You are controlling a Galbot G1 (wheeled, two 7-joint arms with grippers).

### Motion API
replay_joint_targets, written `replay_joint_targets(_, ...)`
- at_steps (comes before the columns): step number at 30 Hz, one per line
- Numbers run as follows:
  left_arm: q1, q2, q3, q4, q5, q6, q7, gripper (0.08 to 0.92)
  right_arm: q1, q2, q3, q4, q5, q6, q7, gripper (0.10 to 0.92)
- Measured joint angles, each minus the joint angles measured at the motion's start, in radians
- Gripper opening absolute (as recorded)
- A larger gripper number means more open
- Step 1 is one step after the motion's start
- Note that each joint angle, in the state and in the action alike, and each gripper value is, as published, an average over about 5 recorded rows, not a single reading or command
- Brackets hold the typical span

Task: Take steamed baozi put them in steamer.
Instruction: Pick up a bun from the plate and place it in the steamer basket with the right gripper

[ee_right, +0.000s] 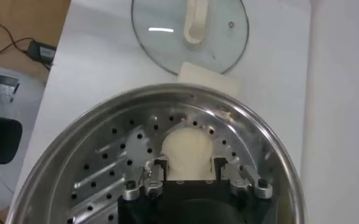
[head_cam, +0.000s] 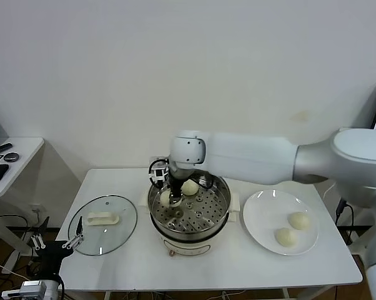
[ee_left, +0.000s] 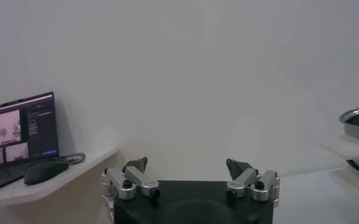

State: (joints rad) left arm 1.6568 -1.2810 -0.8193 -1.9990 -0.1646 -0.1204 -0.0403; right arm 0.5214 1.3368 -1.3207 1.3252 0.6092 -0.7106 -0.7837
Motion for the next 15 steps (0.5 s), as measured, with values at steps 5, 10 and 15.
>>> replay_joint_targets(5, 0.001, -0.002, -0.001, 0.001, -0.002, -0.003, 0.0, 0.823, -0.032, 0.024, 0.003, -0.035, -0.016, -0.006, 0.005, 0.538)
replay_joint_targets(10, 0.002, -0.002, -0.005, 0.002, -0.007, -0.007, 0.0, 0.823, -0.043, 0.029, 0.01, -0.046, -0.029, -0.009, 0.001, 0.685)
replay_joint_targets(15, 0.002, -0.001, -0.005, 0.003, -0.008, -0.007, 0.0, 0.823, -0.018, 0.001, 0.025, -0.025, -0.039, -0.004, -0.03, 0.799)
